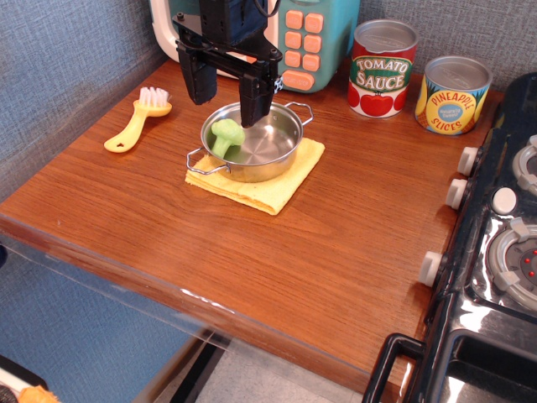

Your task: Pull out brocolli and put it to right of bowl

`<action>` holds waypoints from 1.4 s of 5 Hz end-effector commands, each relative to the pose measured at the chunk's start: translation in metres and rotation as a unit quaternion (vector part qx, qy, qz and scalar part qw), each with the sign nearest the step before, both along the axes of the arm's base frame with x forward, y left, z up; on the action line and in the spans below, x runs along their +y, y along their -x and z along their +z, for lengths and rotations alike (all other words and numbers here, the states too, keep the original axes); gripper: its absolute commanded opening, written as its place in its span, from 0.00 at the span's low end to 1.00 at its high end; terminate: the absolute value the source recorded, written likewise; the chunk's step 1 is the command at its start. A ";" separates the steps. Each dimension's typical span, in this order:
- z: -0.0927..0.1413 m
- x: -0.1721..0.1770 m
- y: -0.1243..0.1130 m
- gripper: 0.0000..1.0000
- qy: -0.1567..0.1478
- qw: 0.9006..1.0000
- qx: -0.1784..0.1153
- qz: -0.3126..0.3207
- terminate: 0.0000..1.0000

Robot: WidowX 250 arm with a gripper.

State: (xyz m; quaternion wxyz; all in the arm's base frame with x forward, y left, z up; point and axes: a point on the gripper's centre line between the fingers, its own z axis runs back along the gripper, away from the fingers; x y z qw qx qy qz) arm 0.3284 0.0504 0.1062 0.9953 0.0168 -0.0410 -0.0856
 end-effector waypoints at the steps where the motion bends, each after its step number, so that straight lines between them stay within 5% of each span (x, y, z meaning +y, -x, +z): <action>1: 0.000 0.000 0.000 1.00 0.000 1.000 0.000 0.000 0.00; 4: -0.027 0.054 -0.059 1.00 -0.020 0.998 -0.014 0.062 0.00; 7: -0.014 0.018 -0.057 1.00 -0.059 0.997 -0.045 0.005 0.00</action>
